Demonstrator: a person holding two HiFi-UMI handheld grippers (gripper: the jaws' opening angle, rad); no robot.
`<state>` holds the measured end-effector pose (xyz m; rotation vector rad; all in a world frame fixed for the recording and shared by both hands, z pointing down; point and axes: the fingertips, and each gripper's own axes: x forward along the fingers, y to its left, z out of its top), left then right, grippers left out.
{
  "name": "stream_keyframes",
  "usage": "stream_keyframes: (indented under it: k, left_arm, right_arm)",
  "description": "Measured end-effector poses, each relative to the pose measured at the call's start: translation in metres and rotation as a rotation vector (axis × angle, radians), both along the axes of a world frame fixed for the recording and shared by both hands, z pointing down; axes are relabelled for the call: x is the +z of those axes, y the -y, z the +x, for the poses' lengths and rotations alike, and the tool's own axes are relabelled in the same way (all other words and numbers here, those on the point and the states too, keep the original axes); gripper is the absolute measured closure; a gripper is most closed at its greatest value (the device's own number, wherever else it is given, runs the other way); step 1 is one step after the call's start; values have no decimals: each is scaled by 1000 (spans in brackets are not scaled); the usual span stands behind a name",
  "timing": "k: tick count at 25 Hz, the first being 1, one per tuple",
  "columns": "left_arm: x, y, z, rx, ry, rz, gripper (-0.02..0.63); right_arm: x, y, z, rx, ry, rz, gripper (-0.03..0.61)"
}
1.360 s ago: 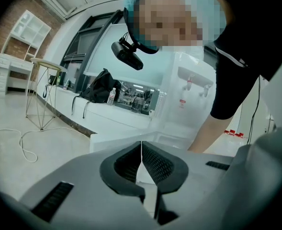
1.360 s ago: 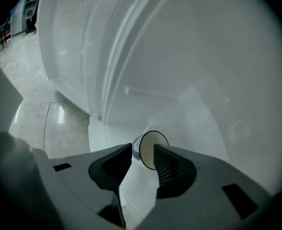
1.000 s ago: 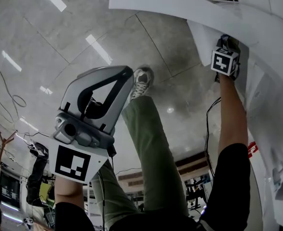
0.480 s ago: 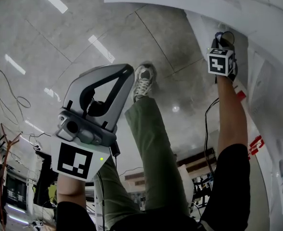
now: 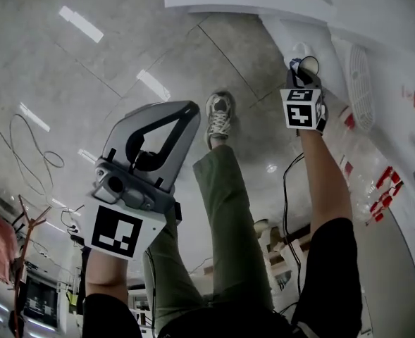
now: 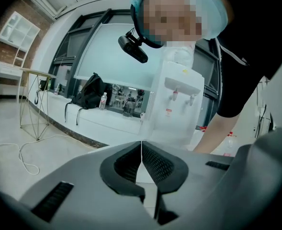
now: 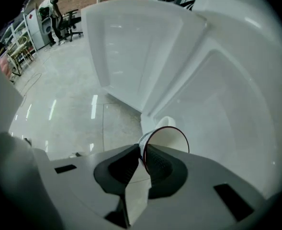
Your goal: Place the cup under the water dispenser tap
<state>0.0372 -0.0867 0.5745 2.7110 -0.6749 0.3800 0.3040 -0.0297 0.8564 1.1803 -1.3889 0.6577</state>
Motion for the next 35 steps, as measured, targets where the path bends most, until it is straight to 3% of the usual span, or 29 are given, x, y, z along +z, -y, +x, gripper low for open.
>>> stream_keyframes:
  k: [9,18,26,35]
  left_arm:
    - [-76,-25,-34,77,-5,59,594]
    - [-134,-54,-62,98,-37,74,594]
    - [-172,-75,-71,163,-28,93,594]
    - [-210,-71,-58,140,-21,69,594]
  right_arm:
    - [-97,-34,-71,-73,56,57,511]
    - [-191,-68,-103,-145,55,81,511]
    - [-287,-66,-106,-244,20,148,511]
    - [-347,-30,-81,-278,-23,186,511]
